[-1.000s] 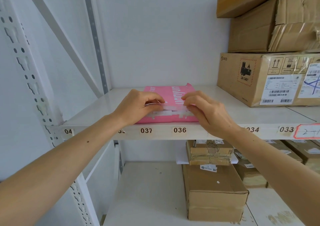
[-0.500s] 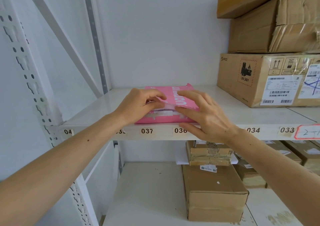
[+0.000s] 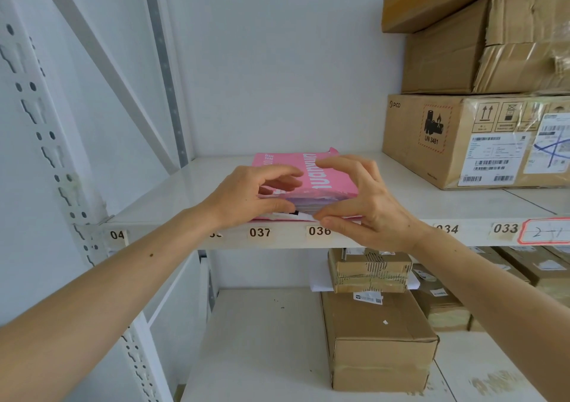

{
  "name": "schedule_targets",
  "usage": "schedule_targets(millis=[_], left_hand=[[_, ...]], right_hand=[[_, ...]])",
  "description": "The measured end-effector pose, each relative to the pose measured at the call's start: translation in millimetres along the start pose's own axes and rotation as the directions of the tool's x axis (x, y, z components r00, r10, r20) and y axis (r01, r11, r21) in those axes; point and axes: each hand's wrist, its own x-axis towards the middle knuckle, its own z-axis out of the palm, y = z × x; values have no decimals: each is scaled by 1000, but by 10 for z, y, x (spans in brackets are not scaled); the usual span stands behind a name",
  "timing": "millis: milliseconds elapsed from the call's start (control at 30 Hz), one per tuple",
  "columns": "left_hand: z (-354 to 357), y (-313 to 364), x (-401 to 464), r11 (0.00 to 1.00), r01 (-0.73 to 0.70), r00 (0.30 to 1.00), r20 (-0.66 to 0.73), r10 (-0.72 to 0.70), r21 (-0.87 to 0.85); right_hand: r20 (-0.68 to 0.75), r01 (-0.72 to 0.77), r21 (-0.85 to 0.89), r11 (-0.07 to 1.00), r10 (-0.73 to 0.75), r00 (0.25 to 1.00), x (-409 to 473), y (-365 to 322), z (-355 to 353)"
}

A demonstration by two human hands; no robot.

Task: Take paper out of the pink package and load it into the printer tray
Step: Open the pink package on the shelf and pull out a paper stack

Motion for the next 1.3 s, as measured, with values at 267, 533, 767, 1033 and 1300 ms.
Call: schedule_targets(millis=[267,533,767,1033,1300], left_hand=[[-3,-28,-34,954,-264,949,214,232,140],[-11,-51,-56,923,-305,926,301,229,236],[119,-120,-31,952,-141,990,32,138,272],[203,-97,-27,999,10,998,-70,-7,39],[159,15,9,991,73,991,-121,-59,109]], right_hand=[[70,-25,40,999,22,997,31,-24,-35],[92,-58,49,997,53,994,35,-7,-47],[111,-87,84,993,78,991,28,-34,-68],[77,-147,37,988,144,987,61,15,-36],[-91,-259,-139,956,248,964,146,76,89]])
